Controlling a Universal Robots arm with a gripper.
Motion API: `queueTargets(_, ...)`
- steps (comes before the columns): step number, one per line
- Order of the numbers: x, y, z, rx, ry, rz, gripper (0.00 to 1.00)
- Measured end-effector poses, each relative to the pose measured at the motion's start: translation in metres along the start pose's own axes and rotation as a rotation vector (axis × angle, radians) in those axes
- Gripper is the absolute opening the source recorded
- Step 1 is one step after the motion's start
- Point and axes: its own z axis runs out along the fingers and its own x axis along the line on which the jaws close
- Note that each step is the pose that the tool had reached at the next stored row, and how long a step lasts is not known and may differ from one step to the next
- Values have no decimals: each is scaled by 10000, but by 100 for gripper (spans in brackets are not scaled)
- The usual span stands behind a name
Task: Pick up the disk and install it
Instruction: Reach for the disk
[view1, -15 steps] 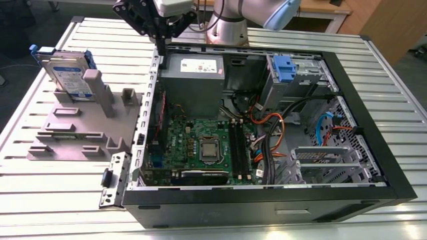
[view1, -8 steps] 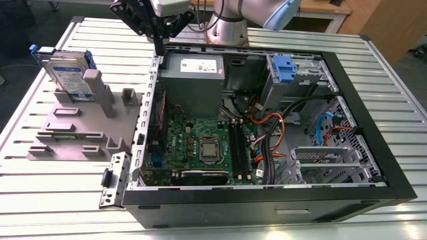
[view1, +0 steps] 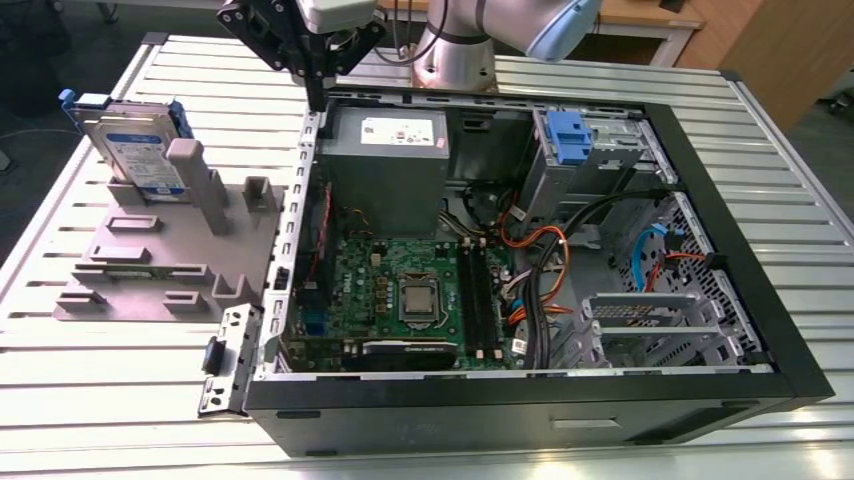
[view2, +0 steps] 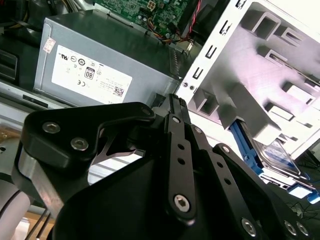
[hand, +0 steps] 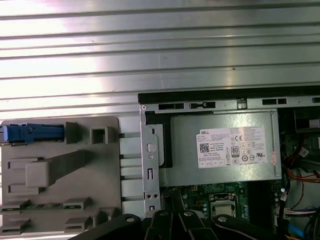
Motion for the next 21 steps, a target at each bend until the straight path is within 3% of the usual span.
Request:
queueTargets(19, 79, -6, 3, 1, 15, 0, 11)
queueTargets(21, 190, -15, 5, 2, 25, 2, 11)
